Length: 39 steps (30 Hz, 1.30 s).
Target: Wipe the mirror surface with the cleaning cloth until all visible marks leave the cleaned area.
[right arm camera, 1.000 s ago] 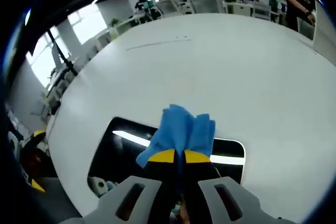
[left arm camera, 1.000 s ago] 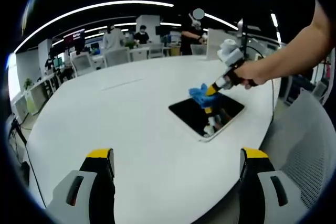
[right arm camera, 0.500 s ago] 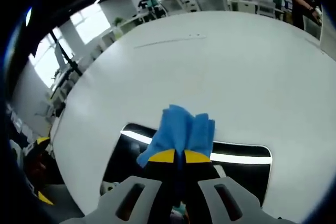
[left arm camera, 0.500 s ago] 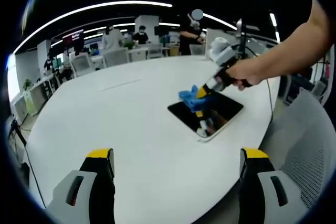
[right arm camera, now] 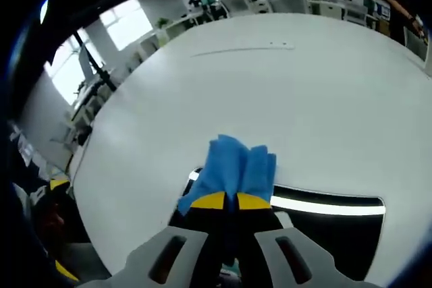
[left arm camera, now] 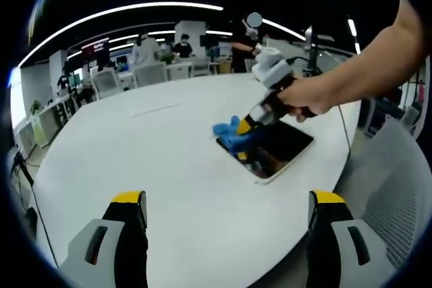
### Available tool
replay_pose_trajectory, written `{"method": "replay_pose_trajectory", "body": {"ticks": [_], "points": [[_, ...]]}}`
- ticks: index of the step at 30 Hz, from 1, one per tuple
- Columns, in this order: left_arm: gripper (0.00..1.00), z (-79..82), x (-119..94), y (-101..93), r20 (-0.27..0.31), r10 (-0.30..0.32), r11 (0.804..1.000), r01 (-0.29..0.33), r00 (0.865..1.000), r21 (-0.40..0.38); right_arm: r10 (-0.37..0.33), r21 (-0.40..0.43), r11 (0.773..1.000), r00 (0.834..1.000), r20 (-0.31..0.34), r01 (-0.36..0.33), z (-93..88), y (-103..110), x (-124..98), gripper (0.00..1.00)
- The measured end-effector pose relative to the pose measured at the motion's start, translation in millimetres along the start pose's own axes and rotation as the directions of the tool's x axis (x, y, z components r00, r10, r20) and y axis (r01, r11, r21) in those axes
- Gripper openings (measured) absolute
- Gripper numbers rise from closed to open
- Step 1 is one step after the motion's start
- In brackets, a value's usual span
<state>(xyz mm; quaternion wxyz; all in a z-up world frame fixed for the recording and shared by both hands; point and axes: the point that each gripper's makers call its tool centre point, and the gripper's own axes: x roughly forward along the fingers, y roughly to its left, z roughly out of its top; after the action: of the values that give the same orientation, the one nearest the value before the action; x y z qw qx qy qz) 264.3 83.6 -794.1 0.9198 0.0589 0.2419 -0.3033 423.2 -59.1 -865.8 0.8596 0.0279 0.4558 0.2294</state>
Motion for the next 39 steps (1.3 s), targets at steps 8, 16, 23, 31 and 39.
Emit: {"method": "replay_pose_trajectory", "body": {"ticks": [8,16,23,31,39], "points": [[1.00,0.3,0,-1.6,0.000,-0.006,1.000,0.006,1.000,-0.001,0.013,0.005,1.000,1.000,-0.014,-0.013,5.4,16,10,0.00],[1.00,1.3,0,-1.9,0.002,-0.003,1.000,0.003,1.000,0.000,0.016,0.001,1.000,1.000,-0.013,-0.016,3.4,15,8,0.00],[1.00,3.8,-1,-2.7,0.008,0.000,1.000,0.000,1.000,-0.005,0.016,0.008,1.000,1.000,-0.013,-0.016,-1.3,18,5,0.00],[1.00,3.7,-1,-2.1,0.006,0.003,1.000,-0.003,1.000,0.001,0.019,0.017,1.000,1.000,-0.016,-0.019,-11.1,22,-1,0.00],[1.00,3.9,-1,-1.3,0.010,0.006,1.000,-0.006,1.000,0.005,0.050,0.045,0.998,0.998,-0.034,-0.048,-27.3,31,-10,0.00]]}}
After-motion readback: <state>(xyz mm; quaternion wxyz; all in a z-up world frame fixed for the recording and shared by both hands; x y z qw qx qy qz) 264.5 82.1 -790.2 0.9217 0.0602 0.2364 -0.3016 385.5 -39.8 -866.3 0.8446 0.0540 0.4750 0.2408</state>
